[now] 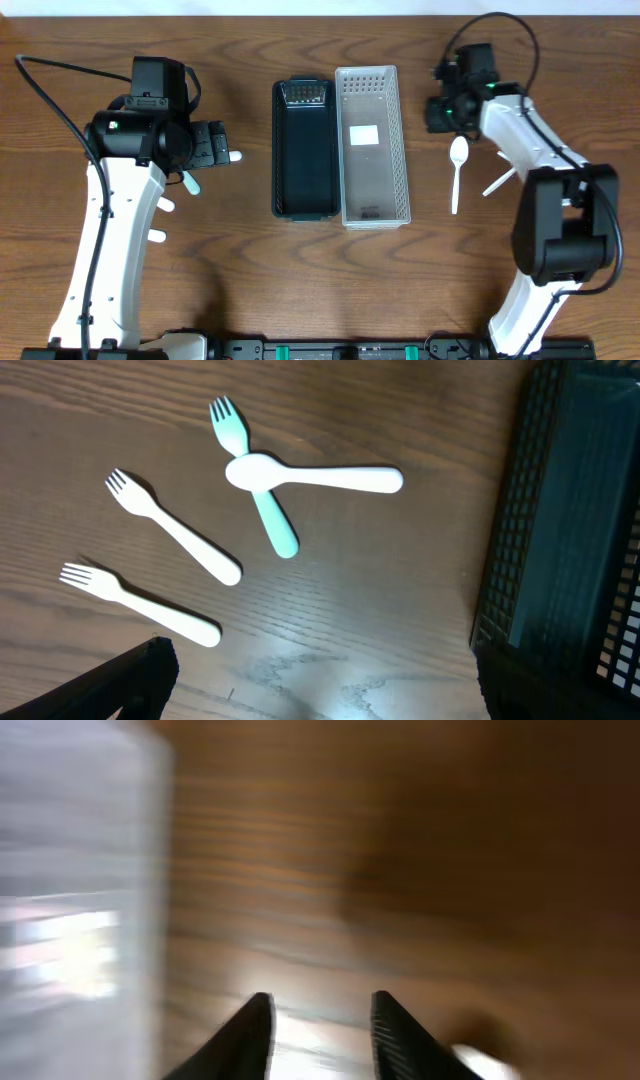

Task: Pack container
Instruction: 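Lower right gripper and grasp the upright white spoon, then carry the spoon with right gripper into the white tray and release, then move right gripper back to the crossed white spoons on the right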

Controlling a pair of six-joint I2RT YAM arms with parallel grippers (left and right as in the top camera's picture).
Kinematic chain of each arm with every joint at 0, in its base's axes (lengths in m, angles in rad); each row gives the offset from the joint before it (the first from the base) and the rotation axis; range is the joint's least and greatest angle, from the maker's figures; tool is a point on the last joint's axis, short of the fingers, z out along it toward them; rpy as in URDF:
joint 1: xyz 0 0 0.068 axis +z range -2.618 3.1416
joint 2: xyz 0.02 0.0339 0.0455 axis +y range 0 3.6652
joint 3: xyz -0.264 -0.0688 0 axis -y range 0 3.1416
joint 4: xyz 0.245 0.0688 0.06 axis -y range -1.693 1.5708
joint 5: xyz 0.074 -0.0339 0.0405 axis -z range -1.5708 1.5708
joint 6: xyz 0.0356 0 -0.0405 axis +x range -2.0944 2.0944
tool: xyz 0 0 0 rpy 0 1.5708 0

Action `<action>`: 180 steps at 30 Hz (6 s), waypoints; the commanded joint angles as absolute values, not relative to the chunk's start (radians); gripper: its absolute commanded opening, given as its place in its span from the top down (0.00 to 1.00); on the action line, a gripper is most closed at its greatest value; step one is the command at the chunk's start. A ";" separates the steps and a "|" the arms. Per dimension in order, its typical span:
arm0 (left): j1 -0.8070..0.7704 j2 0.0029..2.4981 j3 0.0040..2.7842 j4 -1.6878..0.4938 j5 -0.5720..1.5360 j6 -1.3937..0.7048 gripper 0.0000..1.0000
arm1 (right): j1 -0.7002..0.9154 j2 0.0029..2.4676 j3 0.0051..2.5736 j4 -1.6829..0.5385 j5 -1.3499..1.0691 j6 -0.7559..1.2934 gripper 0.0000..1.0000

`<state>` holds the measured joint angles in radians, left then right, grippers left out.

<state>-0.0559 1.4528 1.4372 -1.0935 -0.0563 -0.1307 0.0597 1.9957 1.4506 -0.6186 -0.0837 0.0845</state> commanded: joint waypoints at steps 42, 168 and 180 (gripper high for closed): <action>-0.056 1.450 1.460 -1.098 -0.065 -0.128 0.02 | 0.028 2.131 1.421 -0.916 0.040 0.269 0.73; -0.056 1.450 1.459 -1.092 -0.065 -0.128 0.02 | -0.402 1.891 1.247 -0.725 -0.041 -0.970 0.11; -0.056 1.450 1.459 -1.092 -0.065 -0.128 0.02 | -0.401 1.999 1.247 -0.727 -0.067 -0.970 0.21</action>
<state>-0.0559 1.4528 1.4372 -1.0920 -0.0563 -0.1307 -0.4038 1.9697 1.2533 -0.7322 -0.0521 -0.9562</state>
